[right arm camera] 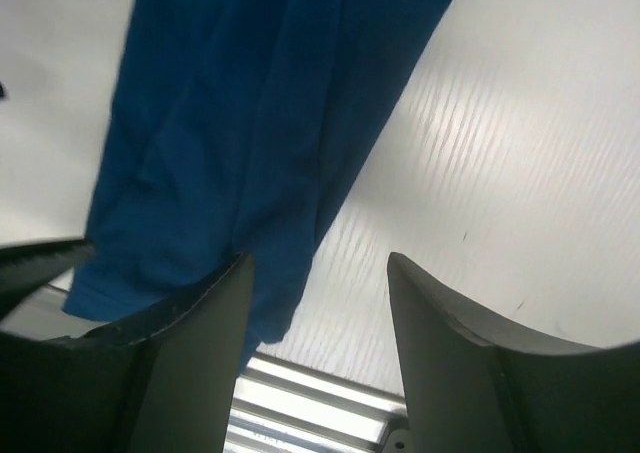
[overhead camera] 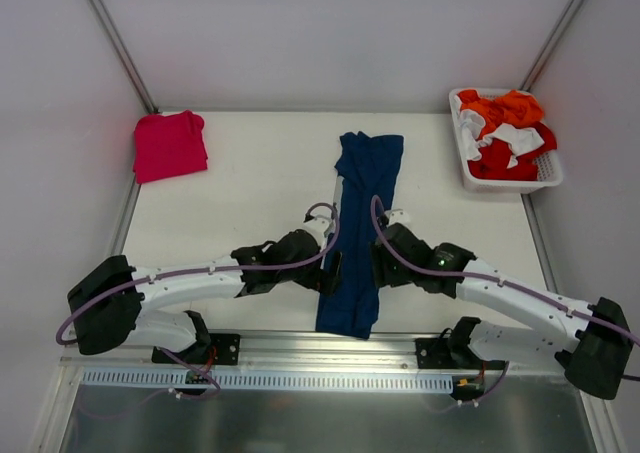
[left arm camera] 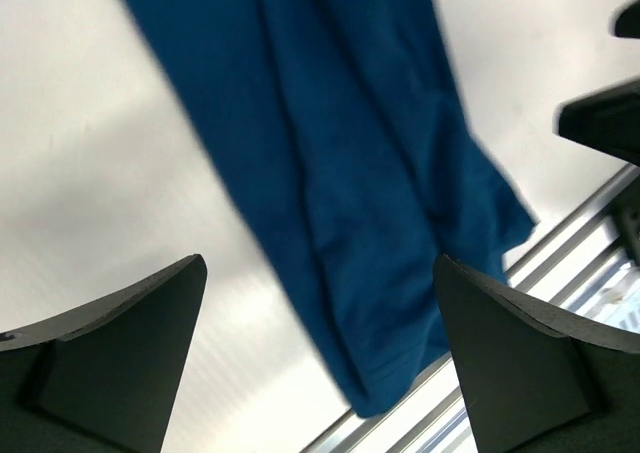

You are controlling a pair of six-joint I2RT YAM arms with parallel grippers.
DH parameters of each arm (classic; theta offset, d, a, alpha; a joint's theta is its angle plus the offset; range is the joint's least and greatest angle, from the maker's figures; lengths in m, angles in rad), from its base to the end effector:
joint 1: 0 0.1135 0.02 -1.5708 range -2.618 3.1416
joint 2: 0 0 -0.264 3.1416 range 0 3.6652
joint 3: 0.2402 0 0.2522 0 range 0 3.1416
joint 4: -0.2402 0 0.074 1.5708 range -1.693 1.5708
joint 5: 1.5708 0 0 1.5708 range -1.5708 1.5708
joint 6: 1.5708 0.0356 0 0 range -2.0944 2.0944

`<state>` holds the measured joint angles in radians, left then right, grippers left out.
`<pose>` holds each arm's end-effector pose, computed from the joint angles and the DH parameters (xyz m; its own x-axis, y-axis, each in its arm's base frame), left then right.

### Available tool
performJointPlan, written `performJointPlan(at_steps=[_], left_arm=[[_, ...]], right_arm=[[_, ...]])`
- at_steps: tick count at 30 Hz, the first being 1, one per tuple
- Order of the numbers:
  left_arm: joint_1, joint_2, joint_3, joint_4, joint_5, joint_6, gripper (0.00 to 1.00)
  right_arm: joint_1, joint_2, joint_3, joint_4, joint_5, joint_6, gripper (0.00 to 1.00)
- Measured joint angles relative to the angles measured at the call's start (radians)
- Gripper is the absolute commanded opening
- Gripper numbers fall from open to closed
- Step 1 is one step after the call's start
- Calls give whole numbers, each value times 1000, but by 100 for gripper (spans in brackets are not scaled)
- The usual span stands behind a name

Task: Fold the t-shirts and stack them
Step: Rotate the tshirt 90 degrees

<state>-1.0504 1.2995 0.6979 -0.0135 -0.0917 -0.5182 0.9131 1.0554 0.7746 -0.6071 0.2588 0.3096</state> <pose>0.1393 -0.2366 0.2155 -0.6588 0.1575 -0.7357 0.5761 0.7345 -0.3586 0.1358 0.1609 0.2489 -0.6547 -0.3657 -0.6615 -0.4902 0.8716 0.0032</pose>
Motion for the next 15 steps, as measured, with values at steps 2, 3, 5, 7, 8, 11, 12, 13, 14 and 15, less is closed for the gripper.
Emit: performJointPlan(at_steps=[2, 3, 5, 7, 8, 11, 12, 13, 14, 15], left_arm=[[-14, -22, -42, 0, -20, -23, 97], [-18, -34, -57, 1, -25, -34, 97], [-30, -57, -77, 3, -34, -53, 96], [-37, -82, -94, 8, -43, -71, 96], [-38, -95, -100, 10, -44, -78, 96], [-45, -129, -114, 17, -45, -106, 94], [-50, -138, -119, 19, -46, -119, 94], [-56, -148, -126, 22, -47, -128, 94], [-64, -157, -132, 24, -48, -134, 94], [-71, -164, -138, 27, -49, -142, 94]], right_arm=[[54, -22, -51, 0, 22, 43, 59], [79, -30, -67, -1, 34, 64, 59], [118, -37, -77, 0, 58, 102, 59], [148, -37, -77, 2, 90, 135, 59], [161, -35, -77, 1, 104, 152, 59], [203, -20, -77, 0, 139, 197, 58], [222, -10, -77, -1, 151, 219, 58], [240, -1, -77, -1, 158, 238, 58], [261, 8, -77, -3, 170, 259, 58], [282, 18, -77, -5, 177, 278, 58]])
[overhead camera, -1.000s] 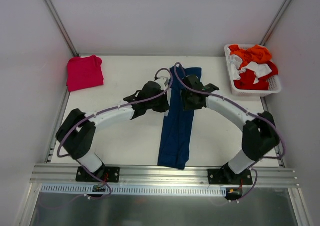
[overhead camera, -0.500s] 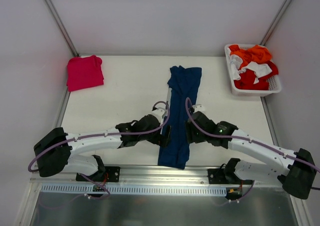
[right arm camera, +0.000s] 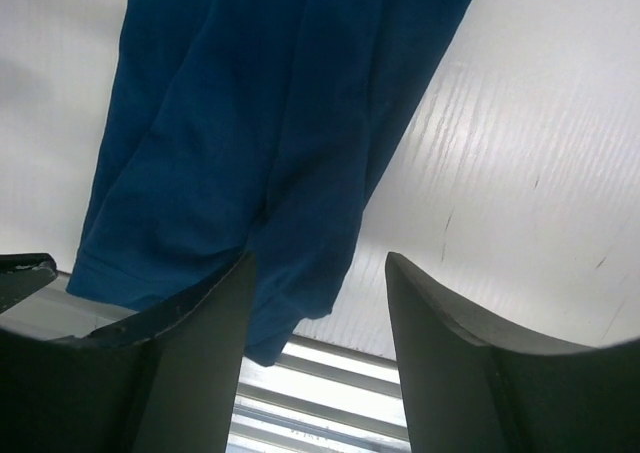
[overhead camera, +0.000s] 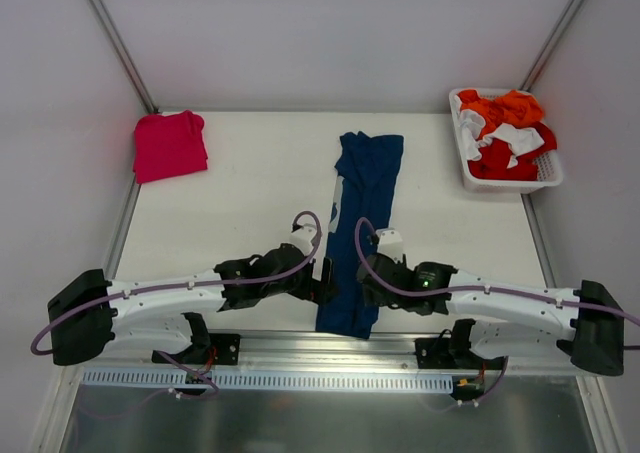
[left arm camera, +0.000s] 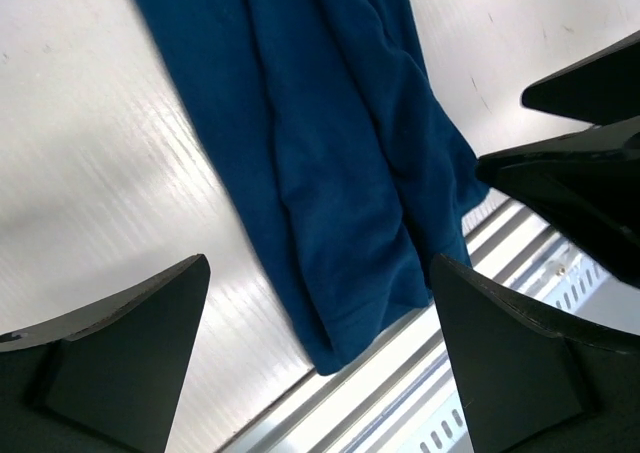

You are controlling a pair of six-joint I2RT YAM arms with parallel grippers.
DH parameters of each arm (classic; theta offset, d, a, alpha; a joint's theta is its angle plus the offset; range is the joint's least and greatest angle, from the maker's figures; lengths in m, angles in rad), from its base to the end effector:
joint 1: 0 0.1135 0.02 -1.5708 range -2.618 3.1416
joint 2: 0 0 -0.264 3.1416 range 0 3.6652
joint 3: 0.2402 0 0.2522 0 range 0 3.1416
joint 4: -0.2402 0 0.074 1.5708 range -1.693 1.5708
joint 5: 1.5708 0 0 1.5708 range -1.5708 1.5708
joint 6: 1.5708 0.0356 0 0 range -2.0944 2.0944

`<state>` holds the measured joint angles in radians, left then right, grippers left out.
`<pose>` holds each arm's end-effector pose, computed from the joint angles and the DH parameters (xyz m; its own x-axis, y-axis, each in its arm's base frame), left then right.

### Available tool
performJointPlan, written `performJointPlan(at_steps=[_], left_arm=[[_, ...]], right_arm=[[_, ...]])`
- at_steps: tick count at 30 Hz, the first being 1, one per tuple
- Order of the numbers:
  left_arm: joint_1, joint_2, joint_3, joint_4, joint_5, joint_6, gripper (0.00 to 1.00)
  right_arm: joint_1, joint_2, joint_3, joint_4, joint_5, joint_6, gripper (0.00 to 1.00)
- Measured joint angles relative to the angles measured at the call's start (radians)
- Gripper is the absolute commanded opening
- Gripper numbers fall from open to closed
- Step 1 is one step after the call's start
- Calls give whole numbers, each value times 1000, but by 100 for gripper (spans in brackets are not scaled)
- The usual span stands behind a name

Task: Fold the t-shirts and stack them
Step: Rotate the tshirt 90 degrees

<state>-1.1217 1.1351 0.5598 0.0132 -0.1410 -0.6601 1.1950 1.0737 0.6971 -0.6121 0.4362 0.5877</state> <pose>0.1084 -0.2133 0.2117 -0.6980 0.0500 -0.7143 0.5219 0.7186 -0.4597 0.0883 0.1827 0.2225 -0.6753 -0.3424 -0.6532 -0.4607 0.8875 0.0111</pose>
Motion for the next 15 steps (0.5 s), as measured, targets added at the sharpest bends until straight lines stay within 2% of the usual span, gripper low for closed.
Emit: performJointPlan(at_steps=[11, 15], left_arm=[[-24, -27, -34, 4, 0, -39, 94], [-24, -30, -34, 4, 0, -40, 95]], right_arm=[[208, 147, 50, -150, 86, 246, 55], [254, 168, 59, -182, 103, 316, 50]])
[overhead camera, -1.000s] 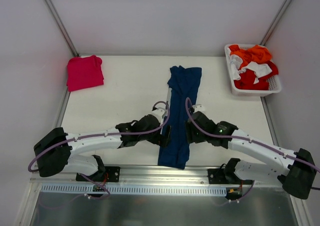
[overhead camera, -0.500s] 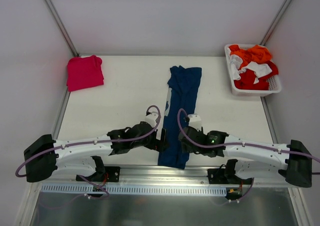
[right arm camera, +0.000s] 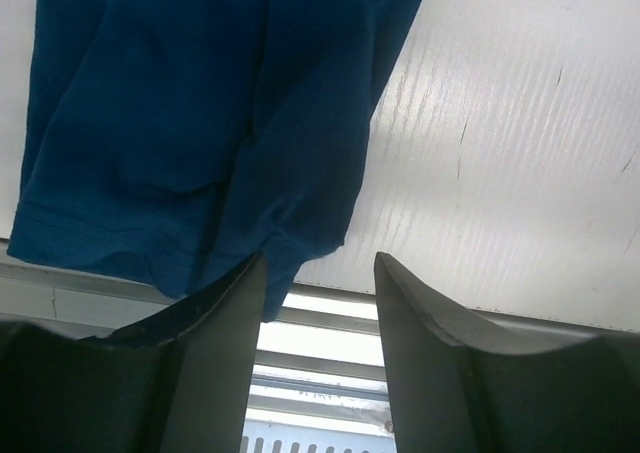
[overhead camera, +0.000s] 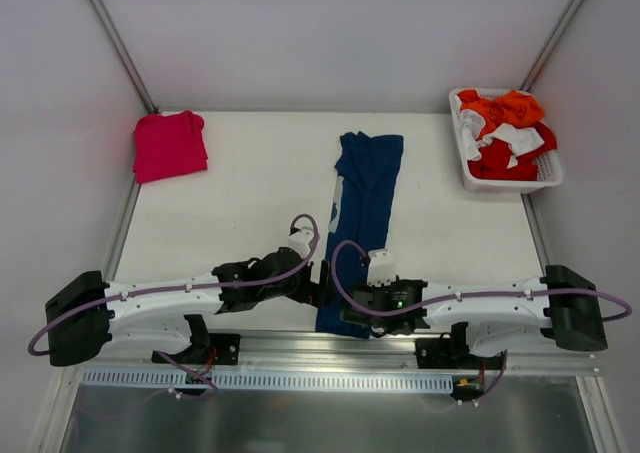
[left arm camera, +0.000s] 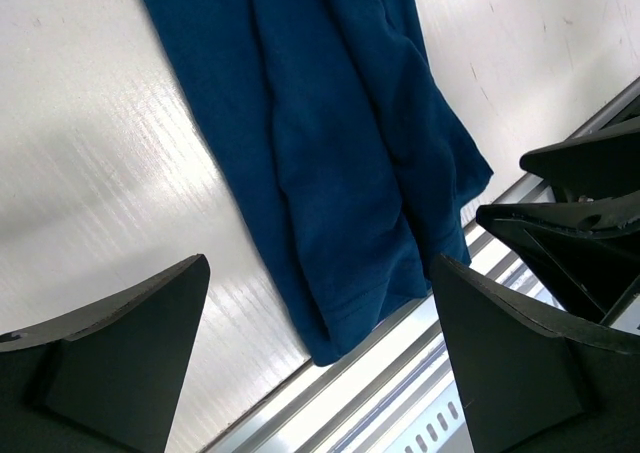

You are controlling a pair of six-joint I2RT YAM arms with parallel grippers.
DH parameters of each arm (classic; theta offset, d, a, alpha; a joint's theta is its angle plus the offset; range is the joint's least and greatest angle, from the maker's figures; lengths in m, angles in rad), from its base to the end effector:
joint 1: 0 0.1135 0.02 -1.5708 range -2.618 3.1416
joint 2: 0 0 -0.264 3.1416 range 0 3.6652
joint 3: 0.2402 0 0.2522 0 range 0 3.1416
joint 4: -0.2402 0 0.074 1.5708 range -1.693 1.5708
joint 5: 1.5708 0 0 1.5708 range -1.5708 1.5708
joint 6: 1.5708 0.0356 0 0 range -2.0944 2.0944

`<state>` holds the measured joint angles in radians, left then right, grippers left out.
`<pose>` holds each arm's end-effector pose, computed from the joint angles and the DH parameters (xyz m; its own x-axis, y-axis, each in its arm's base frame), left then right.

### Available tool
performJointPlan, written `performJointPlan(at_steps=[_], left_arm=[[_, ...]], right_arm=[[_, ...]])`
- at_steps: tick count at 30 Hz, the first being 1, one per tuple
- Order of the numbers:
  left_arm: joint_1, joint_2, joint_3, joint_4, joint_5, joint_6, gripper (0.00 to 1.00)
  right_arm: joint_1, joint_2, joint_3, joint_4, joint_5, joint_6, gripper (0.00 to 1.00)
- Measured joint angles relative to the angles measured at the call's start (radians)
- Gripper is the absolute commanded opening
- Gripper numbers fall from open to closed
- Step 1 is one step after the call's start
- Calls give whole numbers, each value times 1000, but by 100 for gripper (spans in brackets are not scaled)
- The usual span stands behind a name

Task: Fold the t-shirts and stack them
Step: Rotate the tshirt 90 degrees

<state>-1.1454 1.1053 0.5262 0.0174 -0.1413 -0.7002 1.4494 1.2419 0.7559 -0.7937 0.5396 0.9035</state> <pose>0.1002 -0.2091 0.2074 -0.7175 0.0378 -0.6956 0.5104 0.7081 -0.4880 0.0435 0.2056 0.2018 -0.7267 -0.3919 -0.5642 -0.4248 0.9018 -0.0791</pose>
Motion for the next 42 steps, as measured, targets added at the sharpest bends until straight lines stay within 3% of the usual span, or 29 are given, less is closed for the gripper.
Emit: performJointPlan(at_steps=[22, 26, 28, 35, 42], left_arm=[[0, 9, 0, -16, 0, 0, 96], [0, 23, 0, -16, 0, 0, 96], [0, 29, 0, -16, 0, -1, 96], [0, 47, 0, -15, 0, -5, 97], [0, 65, 3, -16, 0, -7, 97]], right_arm=[[9, 26, -150, 206, -4, 63, 36], [9, 30, -150, 233, -4, 51, 22], [9, 30, -150, 244, -5, 45, 1], [9, 31, -148, 246, -4, 37, 0], [53, 29, -39, 16, 26, 93, 1]])
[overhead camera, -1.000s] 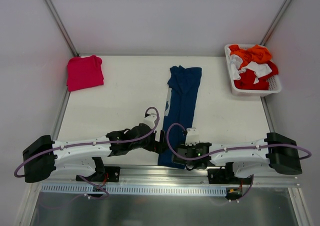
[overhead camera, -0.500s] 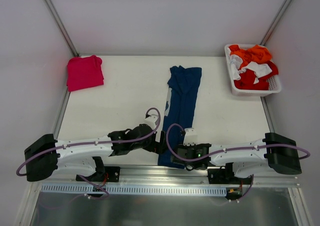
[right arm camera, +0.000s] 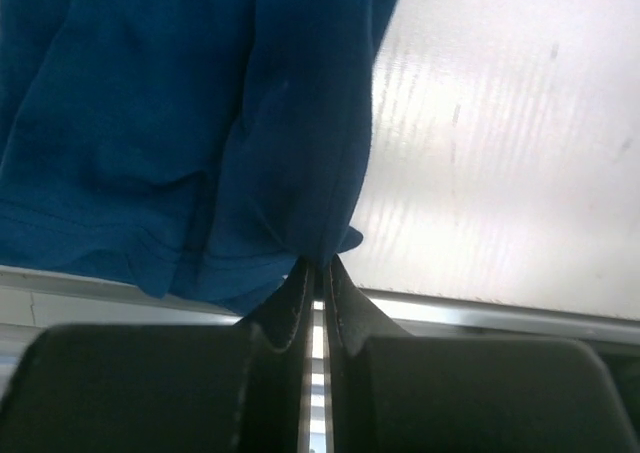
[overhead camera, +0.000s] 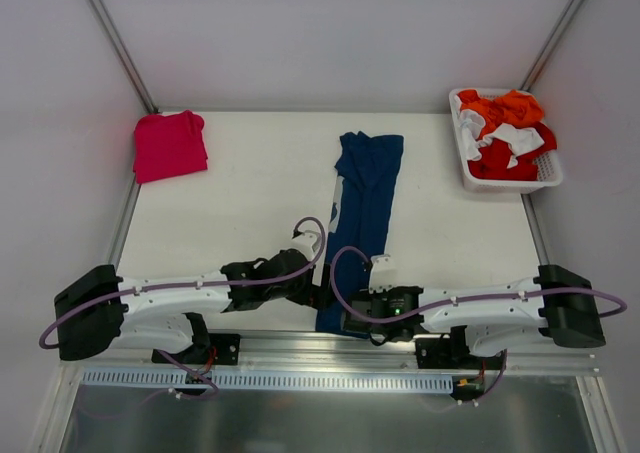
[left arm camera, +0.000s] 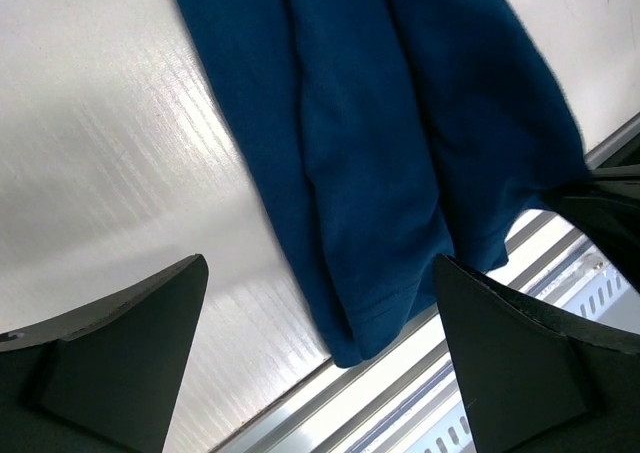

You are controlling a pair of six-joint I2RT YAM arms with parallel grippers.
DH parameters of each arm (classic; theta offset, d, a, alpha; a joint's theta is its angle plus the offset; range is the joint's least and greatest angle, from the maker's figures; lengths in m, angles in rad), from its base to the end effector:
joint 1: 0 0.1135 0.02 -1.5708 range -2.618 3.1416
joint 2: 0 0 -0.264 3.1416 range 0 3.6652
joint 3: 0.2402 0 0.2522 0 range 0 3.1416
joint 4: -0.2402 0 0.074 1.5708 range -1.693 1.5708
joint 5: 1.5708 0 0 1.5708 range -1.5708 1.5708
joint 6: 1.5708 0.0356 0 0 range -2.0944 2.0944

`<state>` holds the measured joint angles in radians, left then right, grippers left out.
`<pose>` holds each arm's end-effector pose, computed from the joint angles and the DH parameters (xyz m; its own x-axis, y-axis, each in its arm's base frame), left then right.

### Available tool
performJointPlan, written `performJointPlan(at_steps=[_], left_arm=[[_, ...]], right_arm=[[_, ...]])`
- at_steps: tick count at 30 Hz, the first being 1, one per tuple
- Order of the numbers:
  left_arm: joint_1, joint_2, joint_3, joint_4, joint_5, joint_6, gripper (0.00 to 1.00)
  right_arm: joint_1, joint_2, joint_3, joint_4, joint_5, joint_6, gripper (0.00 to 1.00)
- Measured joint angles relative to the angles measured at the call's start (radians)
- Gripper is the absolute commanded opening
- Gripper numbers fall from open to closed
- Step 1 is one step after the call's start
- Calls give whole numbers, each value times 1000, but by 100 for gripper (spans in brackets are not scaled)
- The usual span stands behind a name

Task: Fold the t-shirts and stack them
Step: Rotate the tshirt 90 degrees

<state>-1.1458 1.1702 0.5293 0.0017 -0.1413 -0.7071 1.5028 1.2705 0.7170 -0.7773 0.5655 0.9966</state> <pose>0.1023 -0.2138 0.1931 -0.7427 0.0811 -0.6647 0.4905 0.7417 -0.4575 0.0331 0.2048 0.1869 -0.7359 -0.3715 -0.5661 -0.3974 0.9139 -0.0831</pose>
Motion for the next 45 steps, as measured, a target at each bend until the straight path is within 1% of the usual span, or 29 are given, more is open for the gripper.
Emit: performJointPlan(at_steps=[7, 15, 26, 34, 41, 45], left_arm=[[0, 36, 17, 0, 2, 0, 97], [0, 43, 27, 0, 2, 0, 98], [0, 62, 29, 0, 2, 0, 98], [0, 62, 29, 0, 2, -1, 98], [0, 58, 24, -1, 2, -3, 98], [0, 37, 11, -10, 1, -6, 98]], right_arm=[[12, -53, 24, -173, 9, 62, 1], [31, -45, 39, -327, 3, 126, 1], [60, -27, 101, -483, -3, 188, 1], [71, 18, 154, -509, -3, 183, 1], [71, 201, 275, -487, -1, 117, 1], [71, 273, 320, -419, -5, 63, 0]])
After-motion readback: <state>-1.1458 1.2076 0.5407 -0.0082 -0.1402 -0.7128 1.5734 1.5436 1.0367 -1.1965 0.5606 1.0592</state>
